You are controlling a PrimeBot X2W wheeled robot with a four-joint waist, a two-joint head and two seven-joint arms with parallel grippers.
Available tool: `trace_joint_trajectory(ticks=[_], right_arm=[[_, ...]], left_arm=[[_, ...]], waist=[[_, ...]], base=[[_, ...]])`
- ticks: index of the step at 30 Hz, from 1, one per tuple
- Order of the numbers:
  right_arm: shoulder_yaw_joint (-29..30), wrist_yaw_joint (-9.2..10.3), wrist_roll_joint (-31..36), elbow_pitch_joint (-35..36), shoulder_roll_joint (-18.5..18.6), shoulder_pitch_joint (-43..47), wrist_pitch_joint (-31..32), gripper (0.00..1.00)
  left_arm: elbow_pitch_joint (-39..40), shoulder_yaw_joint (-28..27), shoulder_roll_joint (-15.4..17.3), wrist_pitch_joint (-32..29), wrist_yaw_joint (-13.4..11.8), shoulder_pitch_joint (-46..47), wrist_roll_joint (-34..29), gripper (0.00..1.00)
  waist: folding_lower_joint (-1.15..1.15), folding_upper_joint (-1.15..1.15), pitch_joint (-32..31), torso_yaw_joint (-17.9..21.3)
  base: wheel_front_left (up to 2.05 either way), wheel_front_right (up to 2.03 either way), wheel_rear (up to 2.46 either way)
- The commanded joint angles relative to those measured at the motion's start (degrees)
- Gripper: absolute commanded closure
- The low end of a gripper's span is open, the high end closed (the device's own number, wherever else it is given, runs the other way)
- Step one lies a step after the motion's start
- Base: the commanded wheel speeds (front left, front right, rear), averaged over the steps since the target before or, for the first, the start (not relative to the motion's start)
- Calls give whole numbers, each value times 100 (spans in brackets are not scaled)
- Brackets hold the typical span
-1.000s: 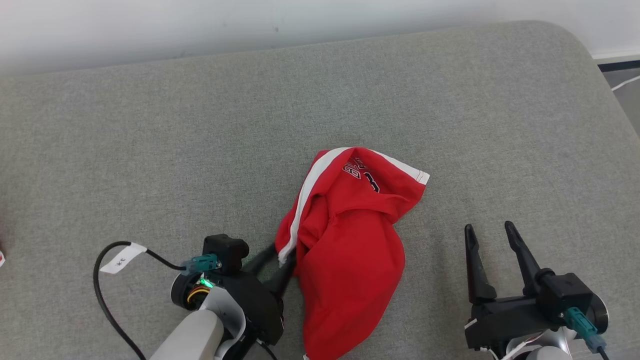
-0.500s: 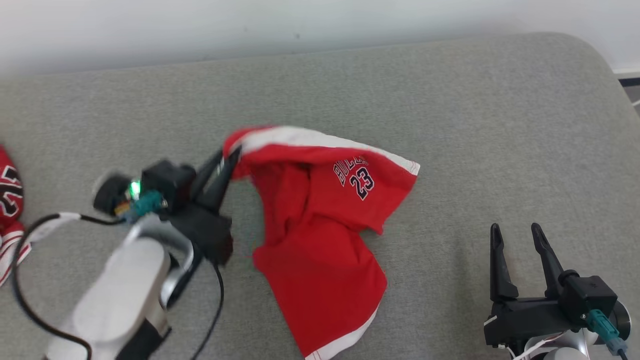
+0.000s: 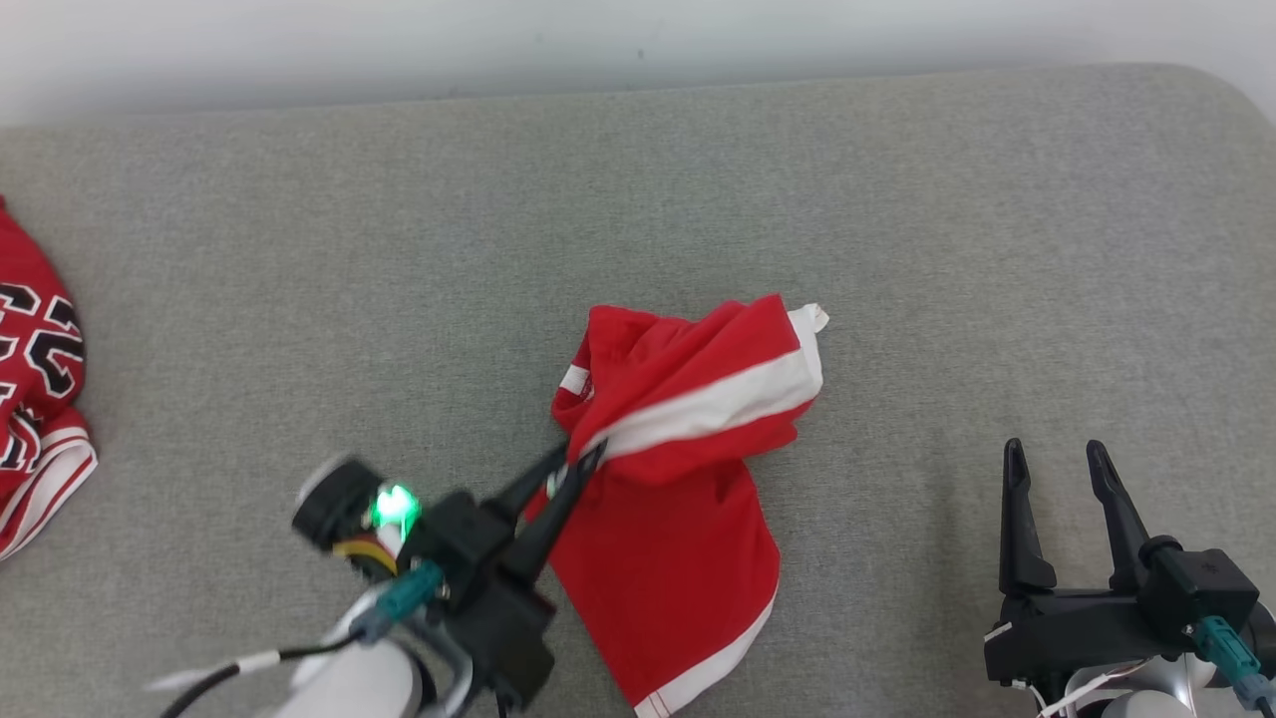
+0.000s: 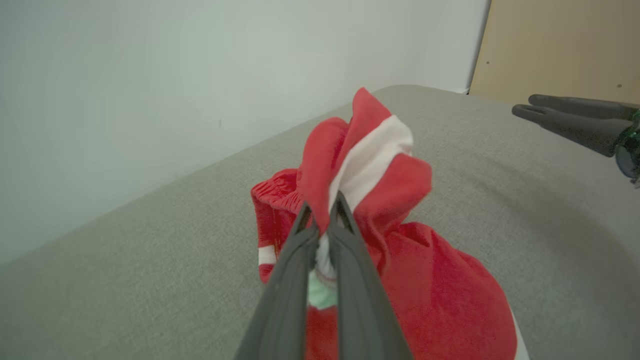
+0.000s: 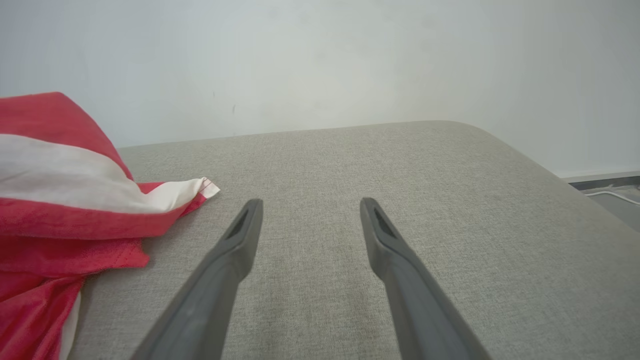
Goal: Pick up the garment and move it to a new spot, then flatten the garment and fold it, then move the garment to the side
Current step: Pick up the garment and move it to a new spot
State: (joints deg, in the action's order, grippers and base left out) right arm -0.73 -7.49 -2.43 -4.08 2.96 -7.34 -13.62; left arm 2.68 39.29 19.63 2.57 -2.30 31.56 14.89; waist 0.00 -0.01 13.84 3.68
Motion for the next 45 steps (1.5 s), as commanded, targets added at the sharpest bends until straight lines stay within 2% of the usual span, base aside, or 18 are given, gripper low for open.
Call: trace_joint_trajectory(ticks=[1, 9, 16, 17, 18, 19, 20, 27, 37, 45], right_arm=[[5, -1, -27, 30, -2, 16, 1, 0], [-49, -1, 30, 46, -2, -29, 90, 0], [-84, -1, -2, 27, -2, 48, 155, 0], [-92, -1, -19, 21, -2, 75, 167, 0], [-99, -1, -33, 11, -3, 99, 175, 0], [-99, -1, -33, 11, -3, 99, 175, 0], [-102, -1, -46, 7, -2, 123, 180, 0], [-23, -1, -59, 99, -2, 227, 237, 0], [52, -1, -10, 294, 14, 138, 295, 0], [-53, -1, 36, 376, 76, 146, 344, 0]], left_arm=[[16, 20, 40, -5, -94, -271, 85, 100], [-360, -120, 151, 175, -303, -846, 347, 100], [-834, -176, 185, 284, -190, -952, 594, 100], [-906, -193, 159, 302, -202, -965, 634, 86], [-970, -218, 132, 343, -202, -974, 663, 45], [-970, -218, 132, 343, -202, -974, 663, 45], [-1031, -225, 128, 387, -200, -982, 676, 0], [-1116, -462, 109, 713, -341, -1158, 931, 0], [-673, -1327, 43, 1111, -848, -1444, 1423, 0], [-387, -1866, 32, 1267, -1100, -1606, 1277, 0]], waist=[[0, 1, 38, -61], [0, 1, 34, -214], [0, 1, -78, -245], [0, 1, -106, -243], [0, 1, -140, -239], [0, 1, -140, -239], [0, 1, -171, -235], [0, 1, -371, -215], [0, 1, -502, -287], [0, 1, -617, -328]], base=[[0, 0, 0], [0, 0, 0], [0, 0, 0], [0, 0, 0], [0, 0, 0], [0, 0, 0], [0, 0, 0], [0, 0, 0], [0, 0, 0], [0, 0, 0]])
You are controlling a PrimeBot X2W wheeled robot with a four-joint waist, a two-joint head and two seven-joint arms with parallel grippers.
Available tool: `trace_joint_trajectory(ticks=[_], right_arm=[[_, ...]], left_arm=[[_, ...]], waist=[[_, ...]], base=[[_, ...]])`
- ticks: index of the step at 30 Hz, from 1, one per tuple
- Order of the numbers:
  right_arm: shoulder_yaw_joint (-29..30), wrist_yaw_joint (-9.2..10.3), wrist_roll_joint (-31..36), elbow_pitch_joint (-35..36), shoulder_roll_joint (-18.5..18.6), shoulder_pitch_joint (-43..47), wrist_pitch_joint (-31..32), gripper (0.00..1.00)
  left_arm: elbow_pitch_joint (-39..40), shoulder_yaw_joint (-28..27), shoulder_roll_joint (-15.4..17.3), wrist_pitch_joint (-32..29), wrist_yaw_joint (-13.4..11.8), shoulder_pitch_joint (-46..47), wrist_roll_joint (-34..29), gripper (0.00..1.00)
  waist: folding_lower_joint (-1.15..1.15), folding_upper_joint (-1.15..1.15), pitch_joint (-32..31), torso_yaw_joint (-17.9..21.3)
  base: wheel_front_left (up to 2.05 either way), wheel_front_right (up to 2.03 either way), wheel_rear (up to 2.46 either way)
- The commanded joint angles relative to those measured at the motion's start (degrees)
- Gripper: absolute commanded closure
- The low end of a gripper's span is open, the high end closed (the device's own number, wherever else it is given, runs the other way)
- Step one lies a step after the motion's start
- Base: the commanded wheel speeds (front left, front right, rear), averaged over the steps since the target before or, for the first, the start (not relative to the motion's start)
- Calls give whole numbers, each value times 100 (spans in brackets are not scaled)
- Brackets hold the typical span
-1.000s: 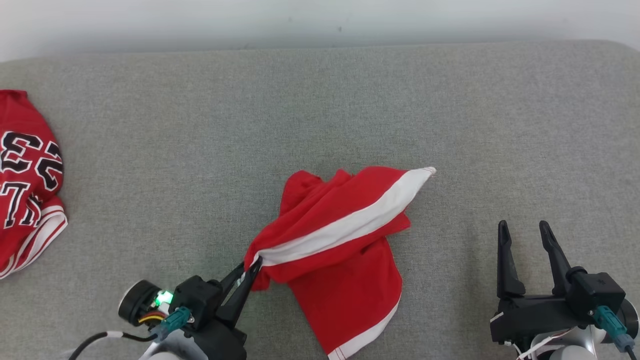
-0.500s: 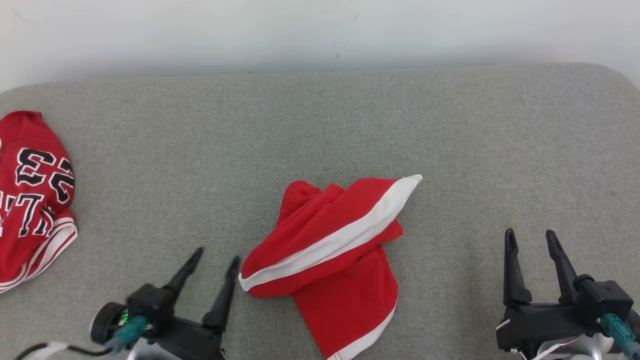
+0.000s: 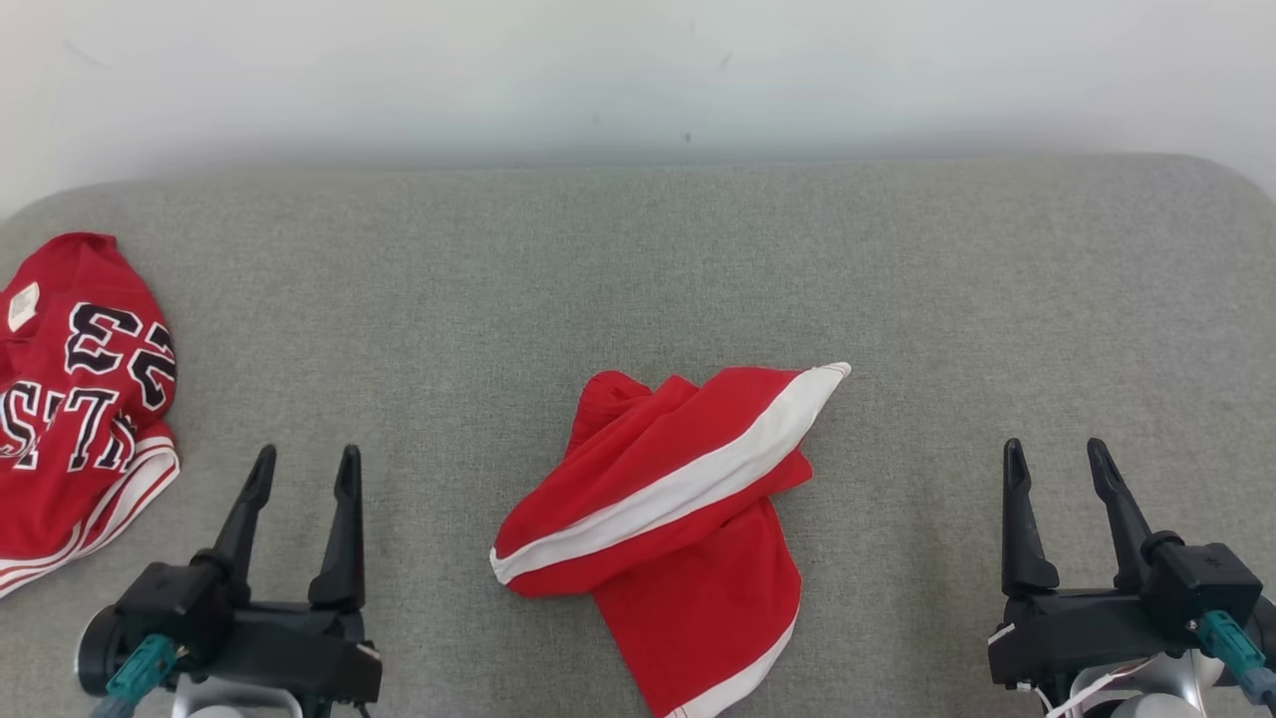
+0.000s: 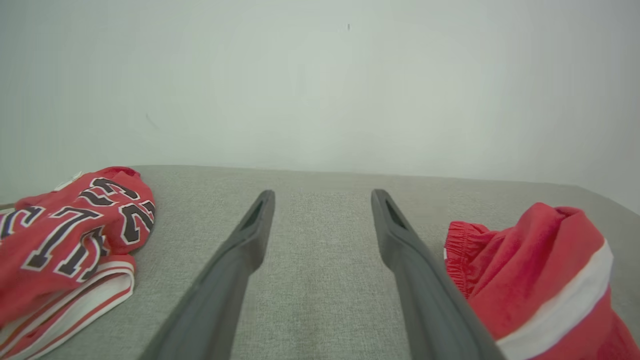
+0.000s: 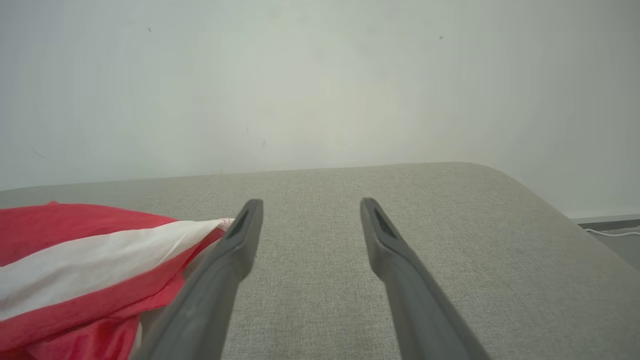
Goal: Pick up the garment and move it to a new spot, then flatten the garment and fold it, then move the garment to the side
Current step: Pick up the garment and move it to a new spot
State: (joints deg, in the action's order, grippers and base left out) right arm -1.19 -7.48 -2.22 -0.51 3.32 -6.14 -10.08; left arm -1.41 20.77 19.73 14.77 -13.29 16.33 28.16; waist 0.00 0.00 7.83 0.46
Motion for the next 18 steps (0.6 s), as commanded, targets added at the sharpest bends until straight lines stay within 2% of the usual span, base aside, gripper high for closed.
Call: trace_joint_trajectory(ticks=[1, 11, 18], right_arm=[[-72, -2, 3, -8, 70, 45, 14, 0], [-187, -2, -67, -4, 112, 300, 118, 0], [-230, -2, -68, 25, 108, 474, 180, 0]], left_arm=[[43, -101, 50, 48, -35, -196, -145, 0], [357, -254, -32, 55, 150, -734, -690, 0], [246, -282, -112, 56, 201, -950, -856, 0]], waist=[[0, 0, -87, 9], [0, 0, -362, -22], [0, 0, -516, -46]], base=[[0, 0, 0], [0, 0, 0], [0, 0, 0]])
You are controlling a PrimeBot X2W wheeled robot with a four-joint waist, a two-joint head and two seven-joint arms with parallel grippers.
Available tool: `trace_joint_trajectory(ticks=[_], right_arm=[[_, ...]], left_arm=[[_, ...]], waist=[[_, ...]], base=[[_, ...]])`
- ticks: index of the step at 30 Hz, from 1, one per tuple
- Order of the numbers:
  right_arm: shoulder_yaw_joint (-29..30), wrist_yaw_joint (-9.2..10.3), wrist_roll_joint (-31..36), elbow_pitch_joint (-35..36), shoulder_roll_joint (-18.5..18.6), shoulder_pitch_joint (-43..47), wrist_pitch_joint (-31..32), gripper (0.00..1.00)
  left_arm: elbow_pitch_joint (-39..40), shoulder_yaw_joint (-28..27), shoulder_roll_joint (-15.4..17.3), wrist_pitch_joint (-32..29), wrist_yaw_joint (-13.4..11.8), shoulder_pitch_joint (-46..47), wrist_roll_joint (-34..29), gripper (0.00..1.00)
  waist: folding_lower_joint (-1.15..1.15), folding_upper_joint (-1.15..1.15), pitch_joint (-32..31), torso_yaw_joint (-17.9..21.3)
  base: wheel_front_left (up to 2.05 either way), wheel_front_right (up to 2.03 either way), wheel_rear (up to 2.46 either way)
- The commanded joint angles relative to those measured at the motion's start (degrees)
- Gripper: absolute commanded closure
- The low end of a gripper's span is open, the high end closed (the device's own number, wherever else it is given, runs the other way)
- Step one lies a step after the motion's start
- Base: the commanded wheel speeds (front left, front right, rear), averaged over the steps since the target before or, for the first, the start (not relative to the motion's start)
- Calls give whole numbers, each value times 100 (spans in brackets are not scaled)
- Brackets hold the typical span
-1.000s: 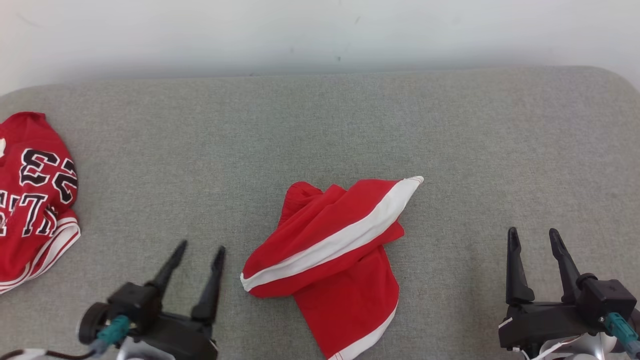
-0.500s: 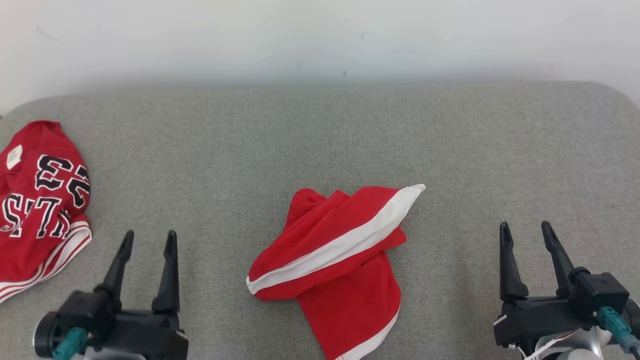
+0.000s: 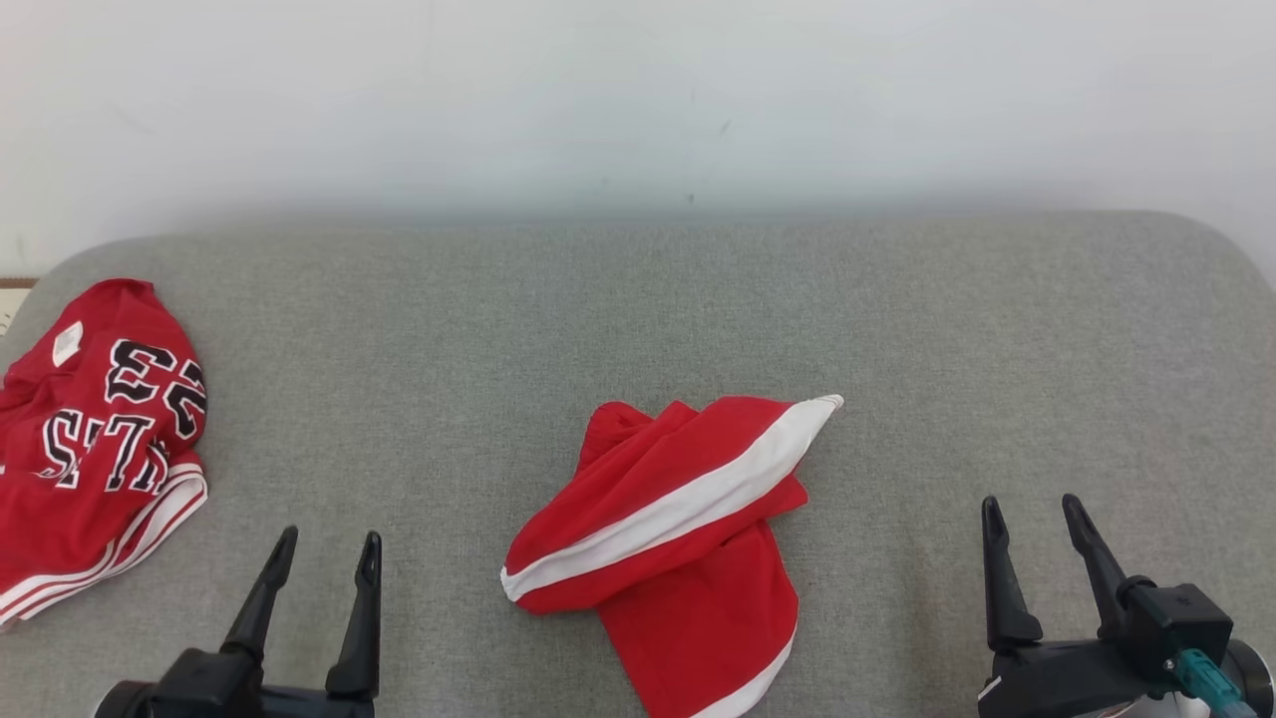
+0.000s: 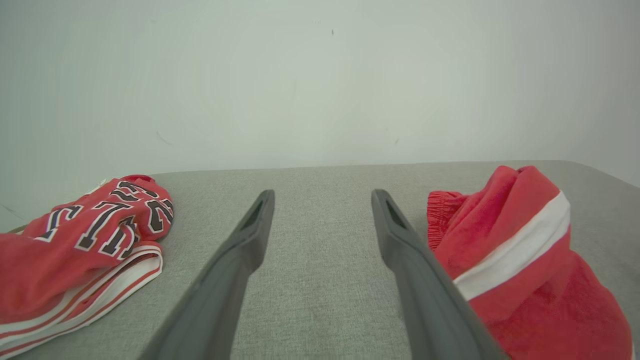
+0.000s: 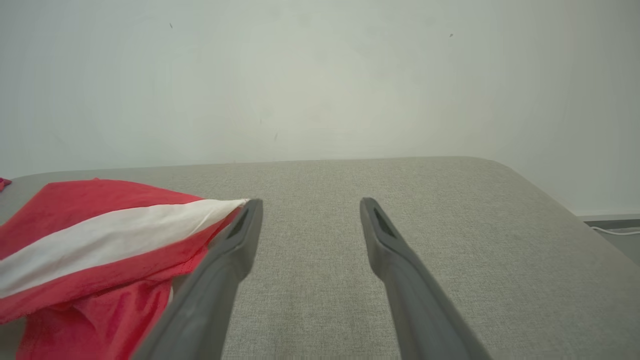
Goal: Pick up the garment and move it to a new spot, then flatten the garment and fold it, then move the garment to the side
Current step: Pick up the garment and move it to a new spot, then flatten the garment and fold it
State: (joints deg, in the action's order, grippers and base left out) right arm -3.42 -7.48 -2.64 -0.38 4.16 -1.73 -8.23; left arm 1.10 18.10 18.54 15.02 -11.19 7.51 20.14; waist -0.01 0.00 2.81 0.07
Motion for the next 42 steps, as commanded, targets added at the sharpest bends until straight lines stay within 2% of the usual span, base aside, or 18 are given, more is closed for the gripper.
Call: trace_joint_trajectory(ticks=[1, 21, 26, 33, 42], right_arm=[[-16, -2, -28, 21, 28, 51, 7, 0], [22, -2, -110, 110, 29, 132, 93, 0], [-7, -2, -117, 100, 11, 93, 68, 0], [-129, -2, -138, 52, -7, 3, 55, 0], [-140, -2, -168, -29, -12, -84, 3, 0]], left_arm=[[-31, -11, 7, 31, 3, -90, -62, 0], [-242, 28, -50, 3, 165, 76, -163, 0], [-311, 309, -184, -495, 383, 222, 51, 0], [-680, 760, -443, -1243, 810, 396, 453, 0], [-1321, 849, -666, -1450, 1046, 778, 737, 0]], waist=[[1, 0, -33, -11], [1, 0, -32, -87], [1, 0, 42, -99], [1, 0, 190, 11], [1, 0, 341, 133]], base=[[0, 0, 0], [0, 0, 0], [0, 0, 0], [0, 0, 0], [0, 0, 0]])
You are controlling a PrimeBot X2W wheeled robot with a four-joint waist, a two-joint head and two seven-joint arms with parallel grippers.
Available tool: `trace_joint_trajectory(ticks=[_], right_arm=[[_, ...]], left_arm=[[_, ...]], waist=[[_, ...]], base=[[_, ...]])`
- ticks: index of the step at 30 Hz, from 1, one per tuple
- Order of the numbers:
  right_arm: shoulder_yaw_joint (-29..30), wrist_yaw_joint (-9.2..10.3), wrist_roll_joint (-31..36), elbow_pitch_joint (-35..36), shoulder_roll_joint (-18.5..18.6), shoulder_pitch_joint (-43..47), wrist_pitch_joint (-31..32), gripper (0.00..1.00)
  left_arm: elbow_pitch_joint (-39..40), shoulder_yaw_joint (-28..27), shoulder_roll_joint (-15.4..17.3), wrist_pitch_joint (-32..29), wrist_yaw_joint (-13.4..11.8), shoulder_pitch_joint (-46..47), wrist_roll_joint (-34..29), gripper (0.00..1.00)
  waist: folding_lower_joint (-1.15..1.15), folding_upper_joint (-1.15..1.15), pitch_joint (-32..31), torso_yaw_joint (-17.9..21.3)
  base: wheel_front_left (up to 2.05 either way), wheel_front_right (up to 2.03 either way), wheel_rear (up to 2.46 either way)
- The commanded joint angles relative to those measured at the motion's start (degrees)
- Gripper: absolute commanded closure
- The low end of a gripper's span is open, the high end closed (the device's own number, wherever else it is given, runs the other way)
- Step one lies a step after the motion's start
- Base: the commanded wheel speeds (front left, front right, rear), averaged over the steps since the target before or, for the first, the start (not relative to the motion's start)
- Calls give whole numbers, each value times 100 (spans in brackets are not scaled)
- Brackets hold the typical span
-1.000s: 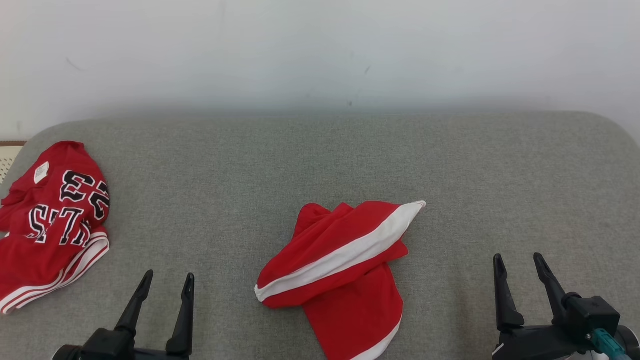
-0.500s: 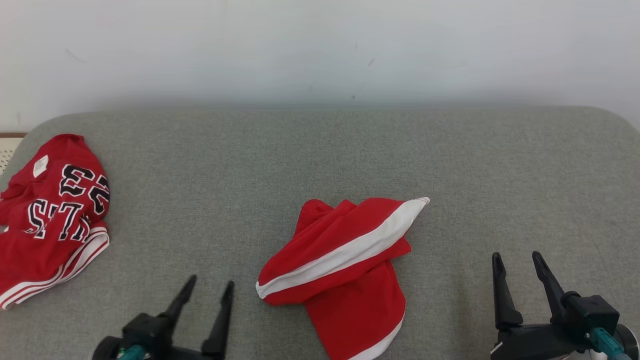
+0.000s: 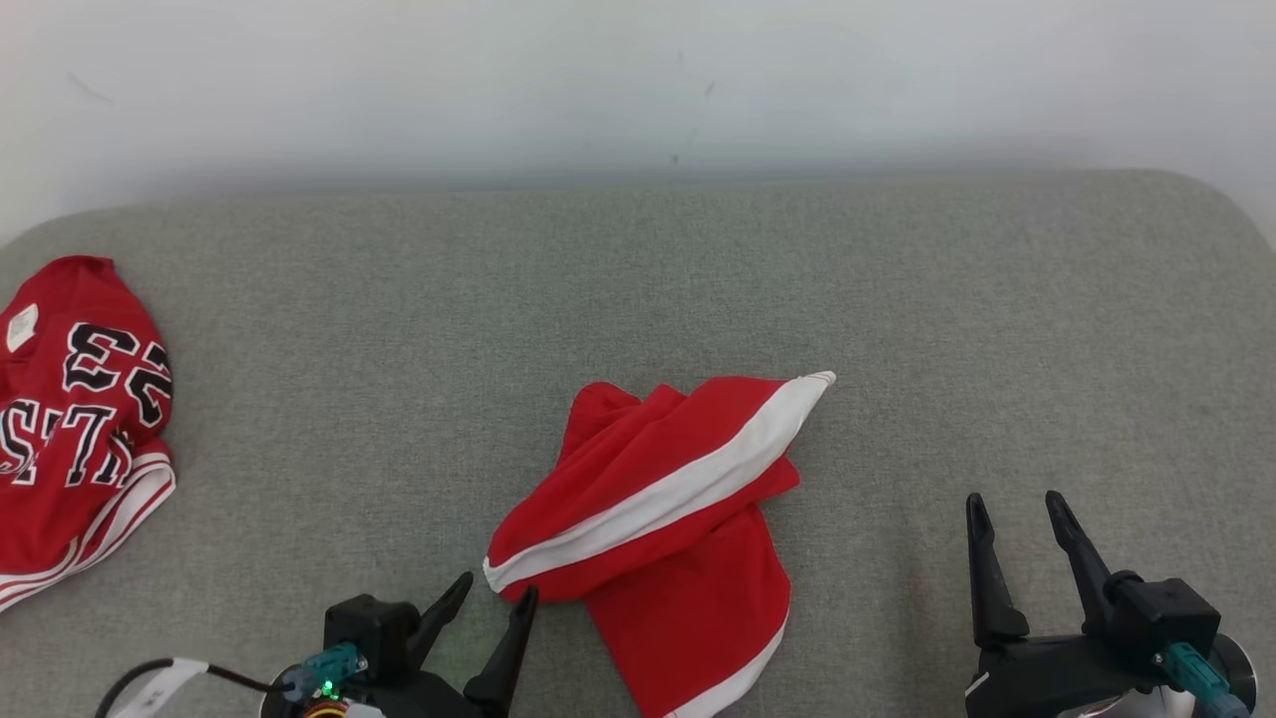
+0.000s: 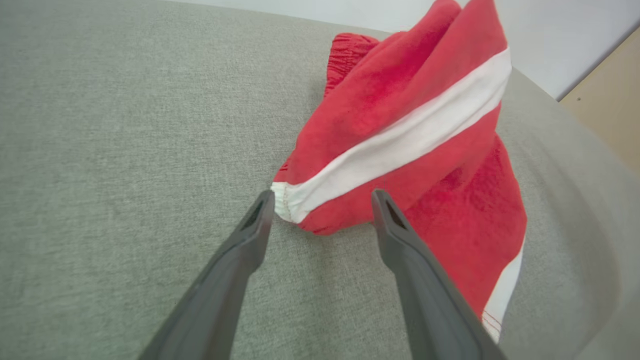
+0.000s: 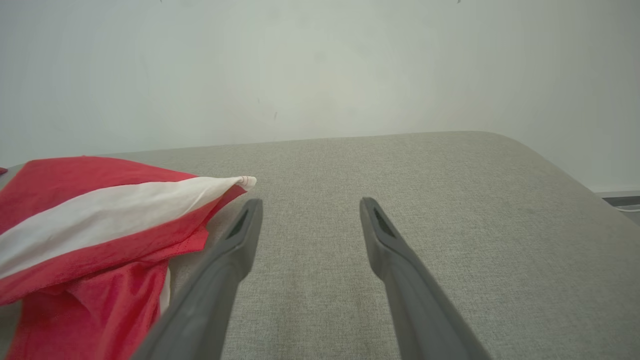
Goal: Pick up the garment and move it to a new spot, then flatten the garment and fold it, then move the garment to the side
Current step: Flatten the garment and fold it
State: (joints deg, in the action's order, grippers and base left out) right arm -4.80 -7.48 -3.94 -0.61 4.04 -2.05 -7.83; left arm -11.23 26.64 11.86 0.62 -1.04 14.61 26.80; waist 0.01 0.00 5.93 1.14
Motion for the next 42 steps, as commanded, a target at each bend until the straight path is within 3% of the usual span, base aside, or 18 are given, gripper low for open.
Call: trace_joint_trajectory(ticks=[1, 6, 8, 10, 11, 14, 21, 27, 36, 42], right_arm=[[-3, -2, -39, -6, 0, -52, -38, 0], [-14, -2, -46, -37, -2, -84, -41, 0], [-8, -2, -57, -37, -4, -94, -42, 0], [-5, -2, -68, -31, -5, -107, -39, 0], [-8, -2, -70, -25, -6, -117, -36, 0], [-10, -2, -81, -28, 12, -166, -37, 0], [170, -2, -290, -163, 171, -392, 4, 0], [35, -2, -841, -651, 675, -998, 123, 0], [-1407, -2, -2096, -1733, 1529, -2217, 482, 0], [-2283, -2, -2789, -2211, 1829, -2792, 481, 0]], left_arm=[[-87, -5, 2, -10, 30, 69, 72, 0], [-434, -23, -79, -42, 149, 278, 200, 0], [-557, -19, -102, -62, 206, 351, 270, 10], [-695, -16, -124, -60, 256, 440, 298, 29], [-759, -16, -137, -41, 296, 480, 318, 52], [-908, 13, -167, 20, 354, 584, 343, 100], [-1017, 93, -191, 161, 385, 734, 246, 100], [-857, 124, -139, 238, 298, 857, 109, 100], [-660, 195, -136, 295, 233, 1060, -5, 100], [-680, 234, -151, 352, 227, 1150, -6, 100]], waist=[[-1, 0, 29, 26], [-1, 0, 81, 63], [-1, 0, 102, 65], [-1, 0, 126, 67], [-1, 0, 139, 69], [-1, 0, 176, 75], [-1, 0, 259, 62], [-1, 0, 408, -37], [-1, 0, 741, -359], [-1, 0, 894, -504]], base=[[0, 0, 0], [0, 0, 0], [0, 0, 0], [0, 0, 0], [0, 0, 0], [0, 0, 0], [0, 0, 0], [0, 0, 0], [0, 0, 0], [0, 0, 0]])
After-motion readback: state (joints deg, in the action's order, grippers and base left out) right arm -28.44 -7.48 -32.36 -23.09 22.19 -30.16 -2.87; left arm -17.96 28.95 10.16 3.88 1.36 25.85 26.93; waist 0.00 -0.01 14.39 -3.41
